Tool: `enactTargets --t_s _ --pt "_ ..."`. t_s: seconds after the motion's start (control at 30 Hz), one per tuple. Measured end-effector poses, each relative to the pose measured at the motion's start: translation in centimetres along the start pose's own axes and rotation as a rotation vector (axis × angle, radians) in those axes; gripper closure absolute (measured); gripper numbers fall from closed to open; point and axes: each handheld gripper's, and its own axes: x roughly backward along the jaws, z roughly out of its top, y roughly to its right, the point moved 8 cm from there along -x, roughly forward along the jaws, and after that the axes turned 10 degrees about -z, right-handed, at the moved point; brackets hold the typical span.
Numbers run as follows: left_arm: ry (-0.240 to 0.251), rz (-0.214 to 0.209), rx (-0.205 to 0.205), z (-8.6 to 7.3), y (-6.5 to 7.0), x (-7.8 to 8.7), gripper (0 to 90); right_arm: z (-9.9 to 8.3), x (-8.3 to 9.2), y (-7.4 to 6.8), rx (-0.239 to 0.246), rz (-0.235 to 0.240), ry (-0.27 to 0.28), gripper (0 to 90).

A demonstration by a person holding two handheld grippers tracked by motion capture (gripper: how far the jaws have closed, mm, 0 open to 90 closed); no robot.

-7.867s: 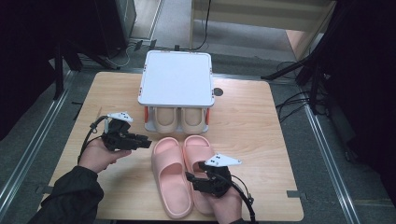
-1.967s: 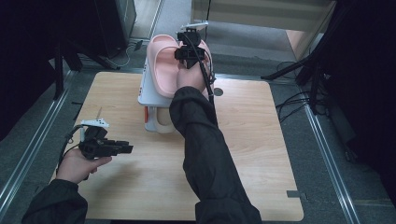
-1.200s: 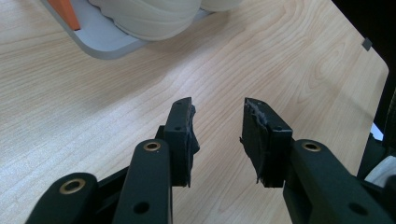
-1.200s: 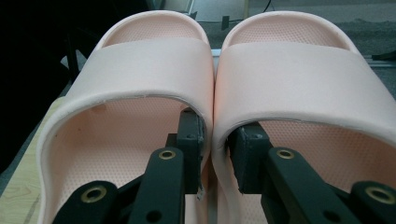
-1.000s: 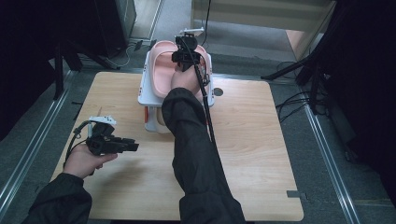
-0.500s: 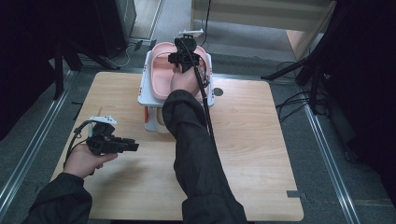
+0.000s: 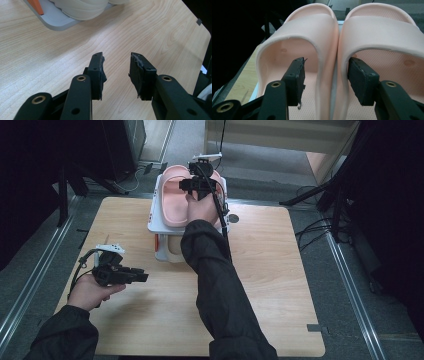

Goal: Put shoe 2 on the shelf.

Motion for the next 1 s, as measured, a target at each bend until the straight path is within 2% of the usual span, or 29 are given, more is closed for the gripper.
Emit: enactTargets --t_s 0.13,0.4,0.5,0.63,0.9,1.0 --pt "-0.007 0.005 0.003 -0.1 -0.1 -0.1 62.9 -0.3 0.5 0.2 0.030 0.016 -0.008 48.3" --pt "-0.009 0.014 0.004 -0.1 -0.2 0.0 62.7 -1.3 2.0 0.6 0.044 0.115 -0.011 48.6" --pt "-0.014 0.017 -0.001 -0.2 -0.2 -0.2 62.5 -1.7 2.6 0.6 0.048 0.145 -0.018 48.7" --pt "-0.020 0.021 0.000 -0.3 -0.3 -0.3 61.0 -2.1 3.2 0.8 0.078 0.177 -0.021 48.5" --pt "-0.021 0.026 0.010 -0.3 -0.5 -0.3 60.6 -3.4 4.6 1.4 0.097 0.270 -0.029 48.6" --pt "-0.024 0.034 0.010 -0.4 -0.6 -0.3 60.1 -3.9 5.1 1.6 0.102 0.291 -0.037 49.2"
